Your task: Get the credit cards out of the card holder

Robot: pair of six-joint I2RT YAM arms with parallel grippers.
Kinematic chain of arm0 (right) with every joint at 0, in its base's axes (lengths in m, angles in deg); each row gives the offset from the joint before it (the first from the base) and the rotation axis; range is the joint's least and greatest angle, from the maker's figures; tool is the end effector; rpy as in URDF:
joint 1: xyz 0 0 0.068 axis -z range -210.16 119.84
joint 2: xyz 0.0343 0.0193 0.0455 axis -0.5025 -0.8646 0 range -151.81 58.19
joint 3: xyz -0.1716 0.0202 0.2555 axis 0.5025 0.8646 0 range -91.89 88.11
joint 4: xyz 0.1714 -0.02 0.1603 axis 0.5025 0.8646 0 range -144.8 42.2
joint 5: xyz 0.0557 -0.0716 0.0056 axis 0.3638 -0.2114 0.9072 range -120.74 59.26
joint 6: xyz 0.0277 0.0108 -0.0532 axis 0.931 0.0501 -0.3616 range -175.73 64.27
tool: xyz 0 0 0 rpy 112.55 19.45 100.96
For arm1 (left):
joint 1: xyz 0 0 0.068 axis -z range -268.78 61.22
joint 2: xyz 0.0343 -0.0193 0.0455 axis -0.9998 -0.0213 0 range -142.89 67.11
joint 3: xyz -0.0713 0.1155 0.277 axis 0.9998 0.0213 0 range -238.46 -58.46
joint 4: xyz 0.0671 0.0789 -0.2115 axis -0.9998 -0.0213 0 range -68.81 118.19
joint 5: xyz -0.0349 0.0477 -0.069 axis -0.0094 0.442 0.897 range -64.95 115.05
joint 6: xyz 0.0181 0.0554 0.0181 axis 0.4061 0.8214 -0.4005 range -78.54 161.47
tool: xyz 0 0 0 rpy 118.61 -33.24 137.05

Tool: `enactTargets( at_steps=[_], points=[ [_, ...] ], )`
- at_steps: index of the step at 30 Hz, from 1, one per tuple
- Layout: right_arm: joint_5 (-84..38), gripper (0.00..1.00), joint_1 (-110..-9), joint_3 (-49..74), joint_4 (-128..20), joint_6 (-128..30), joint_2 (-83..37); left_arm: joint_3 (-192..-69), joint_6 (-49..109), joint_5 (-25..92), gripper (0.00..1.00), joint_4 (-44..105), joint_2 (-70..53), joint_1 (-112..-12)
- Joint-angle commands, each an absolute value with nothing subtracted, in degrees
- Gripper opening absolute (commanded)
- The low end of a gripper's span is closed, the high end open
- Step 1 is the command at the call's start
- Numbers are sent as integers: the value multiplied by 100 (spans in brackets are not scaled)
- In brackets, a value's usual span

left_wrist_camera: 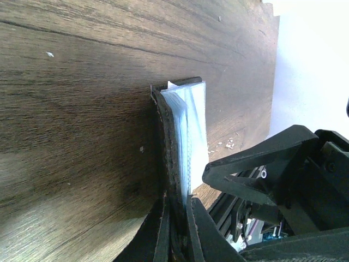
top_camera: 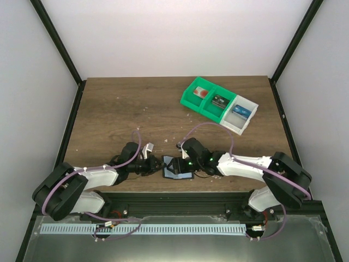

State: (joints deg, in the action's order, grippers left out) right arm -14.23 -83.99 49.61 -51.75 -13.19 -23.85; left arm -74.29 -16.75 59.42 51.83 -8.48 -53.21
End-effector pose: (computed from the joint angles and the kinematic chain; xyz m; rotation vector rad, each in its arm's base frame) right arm 0.1417 0.2158 0.2197 -0.4127 2.6218 1.0424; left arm 0.1448 -0.1353 0.1816 -0.1062 2.5412 -1.4632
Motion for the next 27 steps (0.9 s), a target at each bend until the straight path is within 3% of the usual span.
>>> enactTargets(
  at_steps=[1,13,27],
  points=[
    [-1446,59,-8433,4927,-5234,-1407,-2586,-7452,-1672,5997,0,5435,-883,-5288],
    [-1338,64,-8448,4888,-5335,-1410,-2989,-7468,-1654,5935,7,5337,-891,-5288],
    [-1836,55,-8463,4771,-4883,-1364,-3137,-7463,-1595,5902,9,5266,-909,-5276]
  ],
)
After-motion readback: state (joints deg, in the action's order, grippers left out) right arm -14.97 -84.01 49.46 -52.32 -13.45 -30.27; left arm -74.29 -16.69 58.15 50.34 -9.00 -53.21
